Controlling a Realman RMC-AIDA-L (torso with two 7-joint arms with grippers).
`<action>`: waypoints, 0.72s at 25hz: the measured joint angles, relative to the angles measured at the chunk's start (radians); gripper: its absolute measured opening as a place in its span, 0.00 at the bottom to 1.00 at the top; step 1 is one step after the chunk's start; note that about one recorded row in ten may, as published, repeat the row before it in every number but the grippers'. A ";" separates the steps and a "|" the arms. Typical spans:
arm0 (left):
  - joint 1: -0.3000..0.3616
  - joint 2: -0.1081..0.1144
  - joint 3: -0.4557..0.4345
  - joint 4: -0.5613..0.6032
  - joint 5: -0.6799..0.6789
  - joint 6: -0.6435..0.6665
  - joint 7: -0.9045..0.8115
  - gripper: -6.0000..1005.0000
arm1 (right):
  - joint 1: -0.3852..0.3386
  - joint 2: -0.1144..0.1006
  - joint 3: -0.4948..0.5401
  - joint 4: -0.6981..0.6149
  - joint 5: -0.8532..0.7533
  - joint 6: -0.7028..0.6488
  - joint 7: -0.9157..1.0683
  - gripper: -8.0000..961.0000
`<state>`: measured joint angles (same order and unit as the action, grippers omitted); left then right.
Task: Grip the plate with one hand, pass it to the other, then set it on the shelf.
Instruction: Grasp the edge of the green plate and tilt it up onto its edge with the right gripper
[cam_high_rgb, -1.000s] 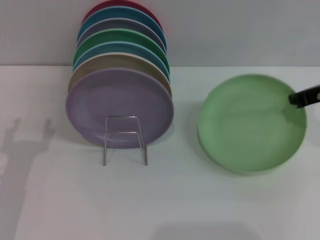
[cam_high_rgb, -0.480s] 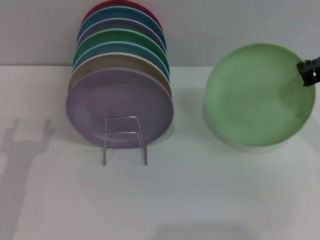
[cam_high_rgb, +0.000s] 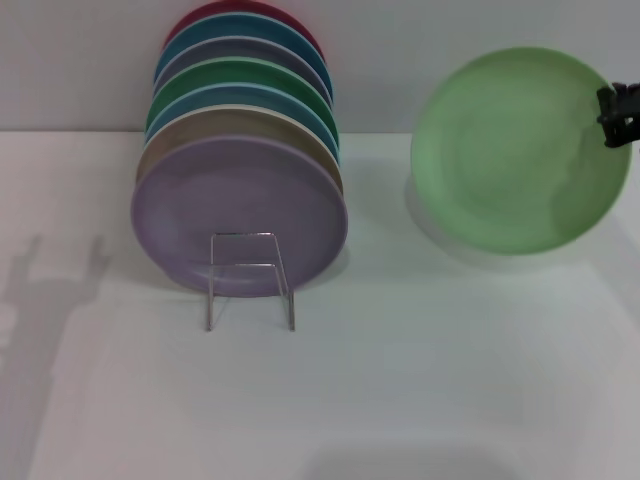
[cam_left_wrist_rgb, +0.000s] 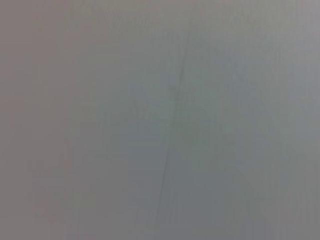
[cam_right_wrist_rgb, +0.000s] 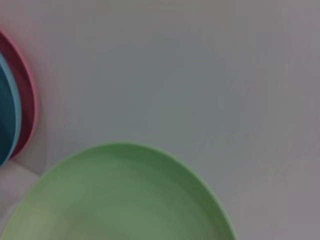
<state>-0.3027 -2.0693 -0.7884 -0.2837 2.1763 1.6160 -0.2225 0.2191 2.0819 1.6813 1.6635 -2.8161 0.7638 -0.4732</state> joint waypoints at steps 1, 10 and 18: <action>-0.001 0.000 0.000 0.000 0.001 0.000 0.000 0.80 | -0.014 0.000 -0.013 -0.001 -0.001 -0.033 -0.003 0.03; 0.000 -0.001 0.007 -0.001 0.000 -0.002 0.000 0.80 | -0.128 0.002 -0.139 -0.088 -0.029 -0.408 -0.010 0.03; 0.007 -0.004 0.010 -0.002 0.001 -0.003 -0.021 0.80 | -0.198 0.002 -0.224 -0.202 -0.042 -0.746 -0.012 0.03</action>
<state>-0.2953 -2.0732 -0.7785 -0.2853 2.1768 1.6134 -0.2431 0.0215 2.0843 1.4574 1.4616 -2.8579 0.0182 -0.4848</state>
